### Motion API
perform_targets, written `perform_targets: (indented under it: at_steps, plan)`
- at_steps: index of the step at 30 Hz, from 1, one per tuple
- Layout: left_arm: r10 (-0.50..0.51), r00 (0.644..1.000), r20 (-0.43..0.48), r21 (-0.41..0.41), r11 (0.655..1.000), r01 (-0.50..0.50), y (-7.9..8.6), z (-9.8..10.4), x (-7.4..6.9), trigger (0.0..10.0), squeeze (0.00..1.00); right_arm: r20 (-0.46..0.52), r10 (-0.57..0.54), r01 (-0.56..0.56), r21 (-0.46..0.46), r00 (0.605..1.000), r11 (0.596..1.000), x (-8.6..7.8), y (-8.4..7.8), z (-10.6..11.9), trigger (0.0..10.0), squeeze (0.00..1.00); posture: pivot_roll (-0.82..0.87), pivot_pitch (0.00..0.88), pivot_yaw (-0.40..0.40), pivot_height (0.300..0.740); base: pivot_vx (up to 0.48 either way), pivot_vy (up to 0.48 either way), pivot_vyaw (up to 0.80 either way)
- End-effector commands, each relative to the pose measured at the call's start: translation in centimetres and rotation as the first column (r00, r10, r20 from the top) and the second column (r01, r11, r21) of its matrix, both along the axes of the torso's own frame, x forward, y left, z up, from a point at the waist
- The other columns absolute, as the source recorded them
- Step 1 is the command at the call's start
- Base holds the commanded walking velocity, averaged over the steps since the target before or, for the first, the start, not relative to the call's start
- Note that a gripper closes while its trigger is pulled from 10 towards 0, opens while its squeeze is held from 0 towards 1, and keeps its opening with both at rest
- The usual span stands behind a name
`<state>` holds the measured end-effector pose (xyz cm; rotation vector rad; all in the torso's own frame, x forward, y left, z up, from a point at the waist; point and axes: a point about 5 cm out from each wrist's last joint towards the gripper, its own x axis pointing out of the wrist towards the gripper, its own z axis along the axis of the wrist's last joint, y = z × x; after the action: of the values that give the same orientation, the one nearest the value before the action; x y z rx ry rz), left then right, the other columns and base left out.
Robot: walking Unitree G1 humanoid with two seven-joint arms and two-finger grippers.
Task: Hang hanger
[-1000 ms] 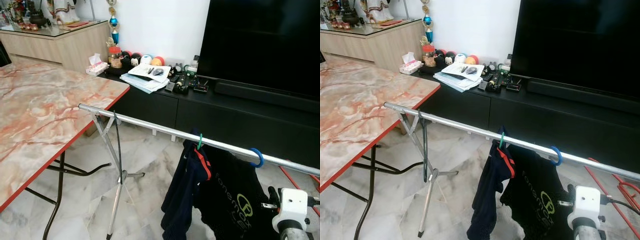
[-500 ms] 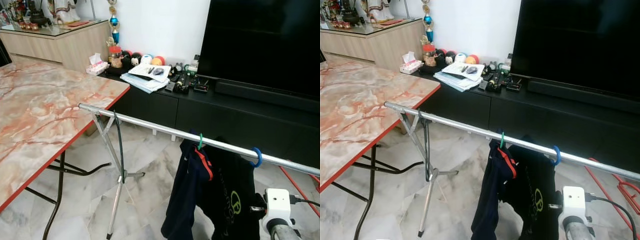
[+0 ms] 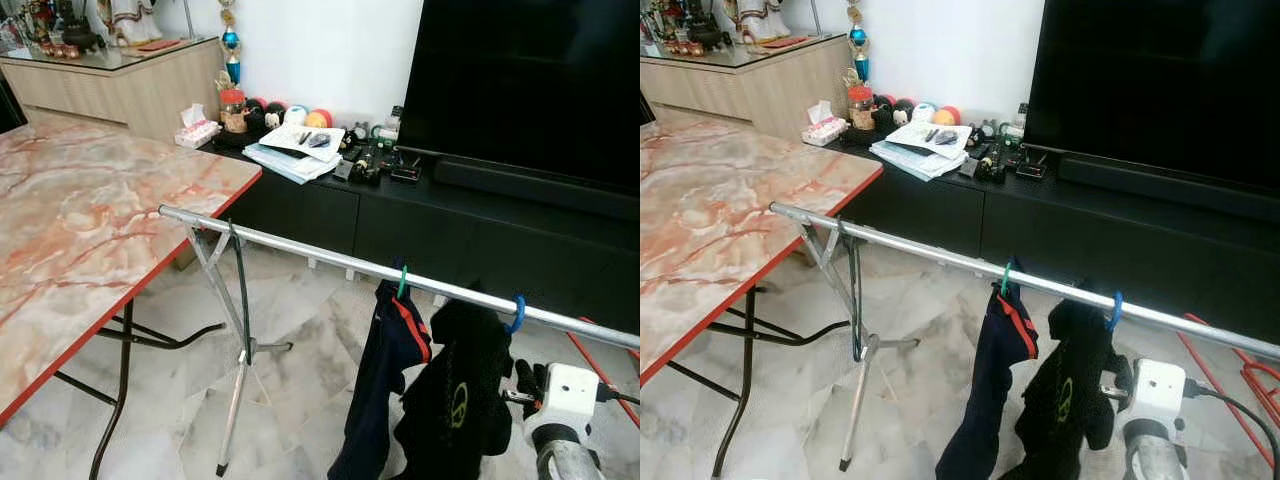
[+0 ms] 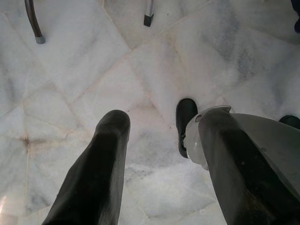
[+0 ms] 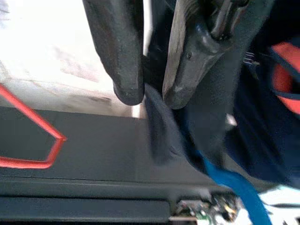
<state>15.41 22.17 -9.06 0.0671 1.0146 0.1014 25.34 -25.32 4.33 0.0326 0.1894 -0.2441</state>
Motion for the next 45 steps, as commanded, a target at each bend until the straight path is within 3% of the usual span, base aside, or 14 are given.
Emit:
perform_targets:
  at_steps: [1,8,13,16,21,27,34,36,38,42,45]
  plan:
    - [-0.012,1.0,-0.016,0.009,1.0,0.012,0.2,-0.1,-0.2,10.0,0.0,0.054,0.036,-0.038,0.034,0.998,0.999,0.0,0.7,0.8,10.0,0.0,0.1,0.015,0.012,0.74,0.0,0.0,0.0]
    - [-0.013,1.0,-0.016,0.01,1.0,0.013,0.2,0.0,-0.2,10.0,0.0,0.017,0.183,-0.183,0.043,0.983,0.982,-0.7,2.6,0.5,10.0,0.0,0.09,0.019,0.016,0.74,0.0,0.0,0.0]
    - [-0.021,1.0,-0.014,0.008,1.0,0.021,0.2,0.0,-0.1,10.0,0.0,-0.062,0.336,-0.334,0.051,0.94,0.941,-1.4,3.9,-0.5,10.0,0.0,0.08,0.017,0.017,0.74,0.0,0.0,0.0]
    - [-0.02,1.0,-0.013,0.007,1.0,0.02,0.2,0.0,-0.1,10.0,0.0,-0.1,0.372,-0.371,0.034,0.923,0.928,-1.4,4.5,-1.0,10.0,0.0,0.08,0.015,0.016,0.74,0.0,0.0,0.0]
    - [-0.017,1.0,-0.012,0.006,1.0,0.017,0.1,0.0,0.0,10.0,0.0,-0.196,0.324,-0.331,-0.004,0.926,0.944,-1.2,4.2,-2.3,10.0,0.0,0.09,0.011,0.012,0.74,0.0,0.0,0.0]
    - [-0.015,1.0,-0.013,0.002,1.0,0.015,0.1,0.0,0.0,10.0,0.0,-0.215,0.19,-0.209,-0.071,0.958,0.975,-1.1,2.7,-2.2,10.0,0.0,0.09,0.011,0.009,0.74,0.0,0.0,0.0]
    - [-0.02,1.0,-0.014,-0.001,1.0,0.02,0.0,0.0,0.0,10.0,0.0,-0.118,0.138,-0.141,-0.011,0.983,0.99,-1.1,2.7,-1.3,10.0,0.0,0.09,0.012,0.008,0.74,0.0,0.0,0.0]
    - [-0.02,1.0,-0.013,-0.001,1.0,0.02,0.0,0.0,0.0,10.0,0.0,-0.042,0.155,-0.153,0.049,0.987,0.987,-1.0,3.2,-0.6,10.0,0.0,0.09,0.014,0.009,0.74,0.0,0.0,0.0]
    - [-0.02,1.0,-0.013,0.0,1.0,0.02,0.0,0.0,0.0,10.0,0.0,0.063,0.205,-0.212,0.134,0.977,0.968,-1.0,4.1,0.7,10.0,0.0,0.09,0.015,0.01,0.74,0.0,0.0,0.0]
    - [-0.021,1.0,-0.013,0.0,1.0,0.021,0.0,0.0,0.0,10.0,0.0,0.081,0.265,-0.275,0.168,0.961,0.947,-1.2,4.8,0.9,10.0,0.0,0.09,0.014,0.011,0.74,0.0,0.0,0.0]
    - [-0.023,1.0,-0.011,-0.002,1.0,0.023,0.0,0.0,0.0,10.0,0.0,0.057,0.428,-0.431,0.191,0.902,0.882,-1.9,6.3,0.6,10.0,0.0,0.09,0.014,0.01,0.74,0.0,0.0,0.0]
